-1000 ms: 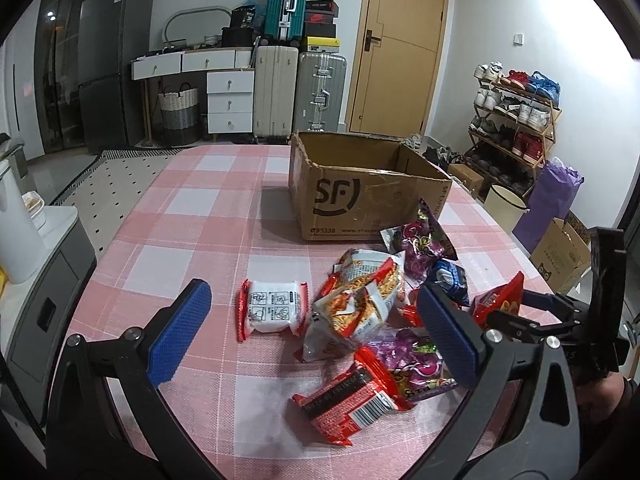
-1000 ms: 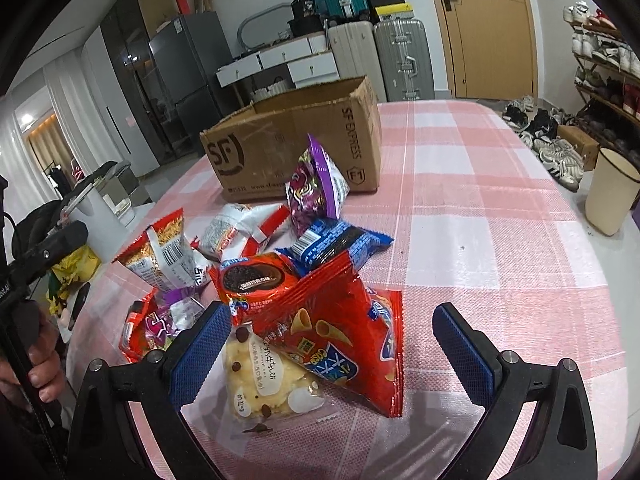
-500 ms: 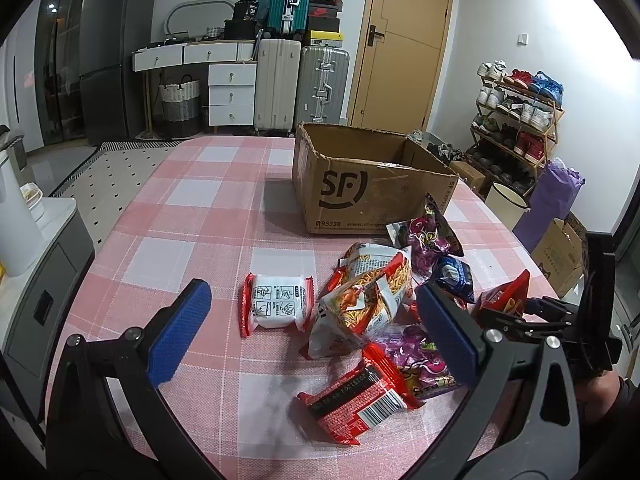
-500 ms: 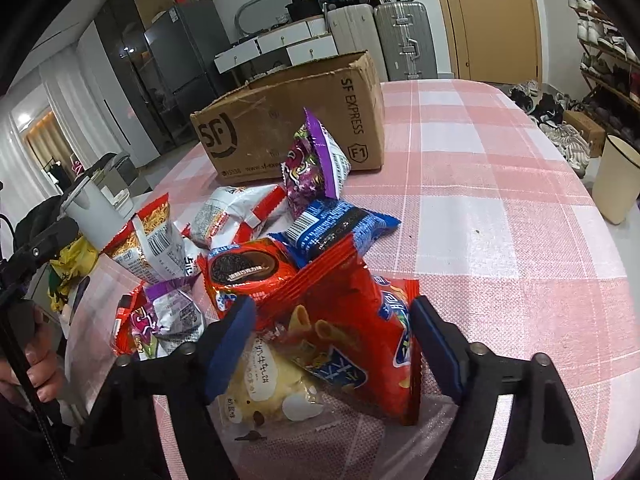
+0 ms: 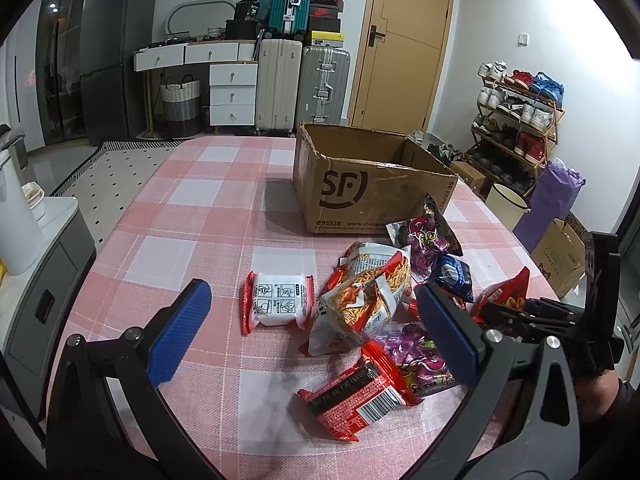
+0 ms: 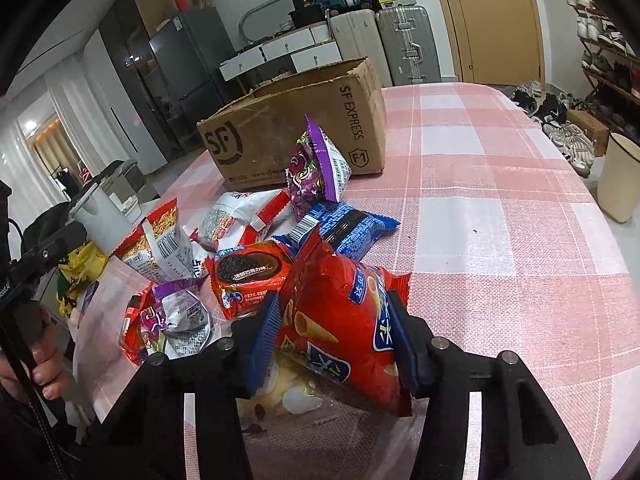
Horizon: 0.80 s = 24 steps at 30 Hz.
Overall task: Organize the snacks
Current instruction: 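Grasp the red chip bag with the right gripper while the left gripper approaches the red-and-black noodle pack, then grasp the red-and-black noodle pack with the left gripper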
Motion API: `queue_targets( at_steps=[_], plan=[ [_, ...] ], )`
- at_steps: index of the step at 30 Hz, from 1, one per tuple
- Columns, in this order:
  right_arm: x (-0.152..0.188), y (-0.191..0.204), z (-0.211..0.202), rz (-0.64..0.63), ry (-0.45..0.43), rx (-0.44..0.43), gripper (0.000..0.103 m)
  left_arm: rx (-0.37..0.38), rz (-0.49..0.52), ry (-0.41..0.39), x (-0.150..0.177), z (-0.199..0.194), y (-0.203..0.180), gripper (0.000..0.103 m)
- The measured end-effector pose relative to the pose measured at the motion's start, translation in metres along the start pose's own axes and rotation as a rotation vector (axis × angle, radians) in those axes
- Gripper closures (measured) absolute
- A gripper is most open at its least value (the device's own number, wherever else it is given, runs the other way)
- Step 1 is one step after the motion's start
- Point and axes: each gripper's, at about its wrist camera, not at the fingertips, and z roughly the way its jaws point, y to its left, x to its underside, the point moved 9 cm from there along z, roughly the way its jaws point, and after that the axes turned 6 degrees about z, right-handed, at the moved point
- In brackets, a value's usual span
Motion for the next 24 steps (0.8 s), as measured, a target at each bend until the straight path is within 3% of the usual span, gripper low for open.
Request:
queue_targets(
  at_steps=[24],
  plan=[
    [-0.005, 0.01, -0.028, -0.01, -0.052, -0.027, 0.051, 0.059, -0.023, 0.097, 0.035, 0.008, 0.0, 0.001]
  ],
)
